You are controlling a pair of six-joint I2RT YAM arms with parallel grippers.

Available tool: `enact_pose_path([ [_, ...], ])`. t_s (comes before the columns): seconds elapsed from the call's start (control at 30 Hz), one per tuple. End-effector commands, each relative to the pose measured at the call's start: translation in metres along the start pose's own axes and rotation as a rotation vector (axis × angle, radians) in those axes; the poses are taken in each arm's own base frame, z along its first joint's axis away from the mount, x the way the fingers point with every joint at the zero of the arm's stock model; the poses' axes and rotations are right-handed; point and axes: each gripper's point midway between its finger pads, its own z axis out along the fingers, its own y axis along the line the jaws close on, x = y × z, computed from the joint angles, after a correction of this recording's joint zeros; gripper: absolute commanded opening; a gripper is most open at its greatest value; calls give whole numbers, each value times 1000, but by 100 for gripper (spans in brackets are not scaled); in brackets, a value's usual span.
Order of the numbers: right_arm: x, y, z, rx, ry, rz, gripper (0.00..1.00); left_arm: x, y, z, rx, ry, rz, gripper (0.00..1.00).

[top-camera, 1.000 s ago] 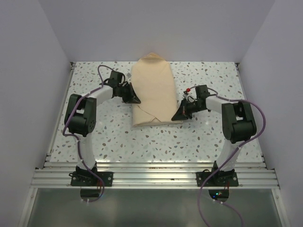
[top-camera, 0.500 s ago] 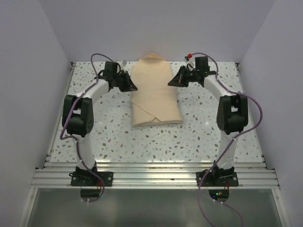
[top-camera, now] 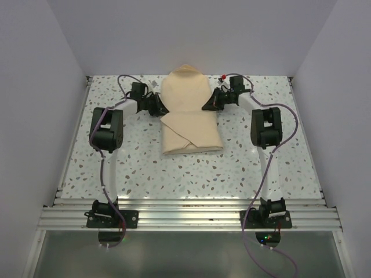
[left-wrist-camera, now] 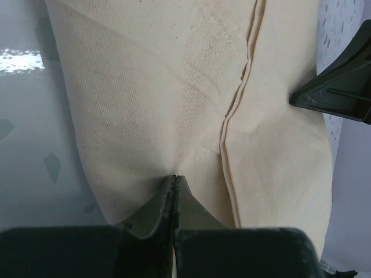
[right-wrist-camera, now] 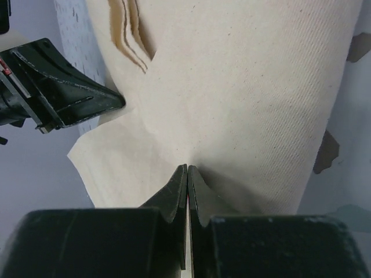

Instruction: Prepare the surgical pack

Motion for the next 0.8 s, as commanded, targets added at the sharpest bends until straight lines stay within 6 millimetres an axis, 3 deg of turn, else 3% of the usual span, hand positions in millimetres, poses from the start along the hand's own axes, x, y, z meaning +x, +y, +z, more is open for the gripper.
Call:
enact_pose_path([
  [0.0,-4,-2,-6,10,15,-52,0,-14,-1,-2,6,-20,34,0],
  [0.07,2,-10,-1,28,30,-48,0,-9,6,4,4,7,17,0],
  [0.17,1,-6,-1,23,24,-47,0,-10,7,5,6,11,16,0],
  [0.3,-21,25,-8,-13,-29,-79,0,-29,-11,-4,28,-31,52,0],
  [0.5,-61,69,-37,-42,-161,-119,0,-63,-49,-18,112,-128,79,6],
  [0.63,-70,58,-45,-17,-192,-98,0,-65,-50,-12,135,-130,51,7],
  [0.77,-59,36,-34,-6,-151,-74,0,-56,-35,-4,125,-112,-1,7],
])
